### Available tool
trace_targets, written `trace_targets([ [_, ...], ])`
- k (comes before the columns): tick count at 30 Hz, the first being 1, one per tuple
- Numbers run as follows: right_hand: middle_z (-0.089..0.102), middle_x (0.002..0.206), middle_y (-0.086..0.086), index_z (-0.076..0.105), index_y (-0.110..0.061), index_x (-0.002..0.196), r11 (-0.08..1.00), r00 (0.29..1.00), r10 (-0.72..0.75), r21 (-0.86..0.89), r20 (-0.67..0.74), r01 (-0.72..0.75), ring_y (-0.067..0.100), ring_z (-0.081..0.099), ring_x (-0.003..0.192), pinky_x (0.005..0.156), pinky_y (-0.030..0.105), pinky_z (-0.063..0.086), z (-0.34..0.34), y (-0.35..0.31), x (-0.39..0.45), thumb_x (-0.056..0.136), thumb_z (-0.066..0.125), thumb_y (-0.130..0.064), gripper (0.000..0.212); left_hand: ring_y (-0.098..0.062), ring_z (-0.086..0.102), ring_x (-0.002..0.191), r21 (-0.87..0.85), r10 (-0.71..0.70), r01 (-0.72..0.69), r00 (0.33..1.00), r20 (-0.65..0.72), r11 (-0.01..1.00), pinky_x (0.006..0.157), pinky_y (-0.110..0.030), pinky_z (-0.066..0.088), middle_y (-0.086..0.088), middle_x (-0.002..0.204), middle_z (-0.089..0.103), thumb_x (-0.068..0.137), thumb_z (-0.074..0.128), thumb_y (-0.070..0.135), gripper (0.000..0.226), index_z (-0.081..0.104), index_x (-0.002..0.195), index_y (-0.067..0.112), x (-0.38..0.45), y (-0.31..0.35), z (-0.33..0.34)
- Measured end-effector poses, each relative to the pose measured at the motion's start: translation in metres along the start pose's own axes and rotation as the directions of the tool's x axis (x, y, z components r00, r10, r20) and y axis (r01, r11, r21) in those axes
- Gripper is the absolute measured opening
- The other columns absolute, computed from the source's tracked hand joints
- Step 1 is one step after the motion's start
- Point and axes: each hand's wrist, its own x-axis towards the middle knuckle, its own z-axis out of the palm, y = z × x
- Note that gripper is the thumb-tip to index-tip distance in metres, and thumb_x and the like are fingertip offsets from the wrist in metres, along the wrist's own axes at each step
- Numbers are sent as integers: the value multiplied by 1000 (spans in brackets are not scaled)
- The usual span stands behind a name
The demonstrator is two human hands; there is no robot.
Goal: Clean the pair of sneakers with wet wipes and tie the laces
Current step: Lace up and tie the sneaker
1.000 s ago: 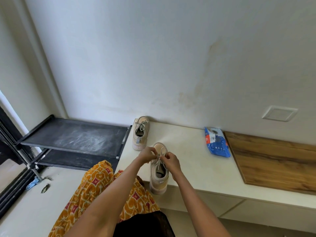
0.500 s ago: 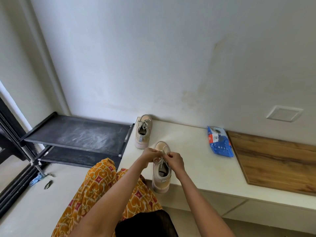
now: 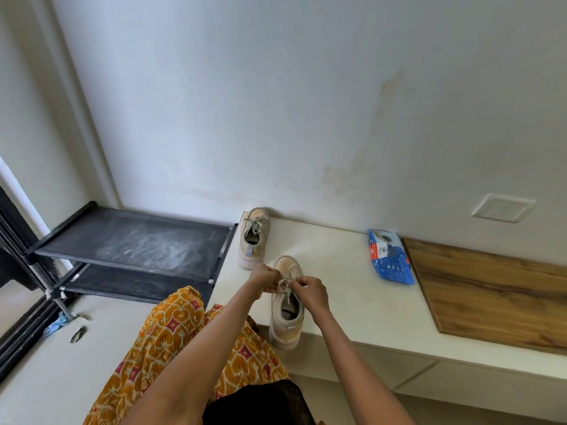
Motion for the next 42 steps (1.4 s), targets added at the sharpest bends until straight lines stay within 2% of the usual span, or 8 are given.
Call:
trace_targets([
  [5, 72, 80, 2, 71, -16, 78, 996, 999, 28, 86, -21, -26, 20, 66, 80, 75, 38, 52, -9, 6, -1, 80, 70, -38, 23, -15, 55, 58, -29, -75, 80, 986, 148, 996, 60, -24, 51, -7, 70, 58, 88, 60, 10, 6, 59, 87, 4, -12, 9, -5],
  [9, 71, 78, -4, 66, -25, 71, 986, 997, 74, 154, -26, -69, 18, 67, 80, 79, 40, 55, -10, 5, -5, 78, 72, -36, 14, -11, 51, 54, 32, -56, 53, 995, 80, 998, 56, -20, 49, -4, 65, 56, 80, 72, 15, 13, 63, 82, 6, -15, 3, 2],
  [15, 72, 73, 0, 68, -18, 70, 943, 986, 168, 293, -14, -156, 20, 69, 75, 81, 44, 56, -9, 6, -4, 84, 63, -28, 18, -13, 58, 56, 11, -39, 39, 999, 31, 999, 55, -21, 52, -10, 74, 64, 81, 68, 3, 8, 65, 88, 0, -19, -2, 0],
  [22, 72, 76, 5, 65, -11, 70, 953, 983, 185, 248, -12, -176, 21, 70, 72, 80, 43, 57, -11, 1, -1, 80, 58, -20, 16, -22, 64, 68, -92, -64, 55, 993, -103, 994, 75, -36, 58, -18, 87, 69, 82, 68, 4, 10, 67, 88, -4, -20, -15, 2],
  [27, 72, 80, 7, 64, -8, 77, 984, 997, 71, 167, -10, -69, 22, 69, 77, 82, 46, 55, -13, 5, -2, 85, 61, -35, 28, -17, 58, 65, 26, -14, 15, 999, -29, 1000, 63, -27, 48, -9, 79, 63, 85, 58, 1, 9, 64, 82, 7, -31, -8, 2],
  [30, 71, 85, 7, 64, -10, 80, 995, 996, 2, 102, 94, -11, 20, 68, 83, 81, 38, 56, -22, 3, -7, 77, 68, -51, 41, -13, 53, 65, 35, 33, -34, 999, 26, 999, 60, -23, 40, -3, 77, 59, 88, 56, 9, 9, 64, 88, 13, -36, -8, 4],
  [34, 72, 85, 5, 70, -9, 81, 993, 988, -76, -77, 137, 88, 19, 67, 84, 82, 38, 55, -25, 2, -5, 76, 74, -32, 23, -11, 56, 61, 12, 102, -102, 993, -52, 995, 50, -16, 46, -3, 74, 64, 88, 65, 20, 14, 69, 84, 6, -39, -10, 8],
  [42, 57, 68, 8, 54, -11, 62, 990, 995, -58, -123, 81, 67, 20, 54, 68, 64, 30, 42, -22, 4, -3, 86, 62, -28, 31, -15, 58, 60, 132, 47, -29, 989, -141, 991, 69, -32, 53, -5, 72, 67, 86, 67, 27, 24, 67, 71, 9, -35, -10, 12],
])
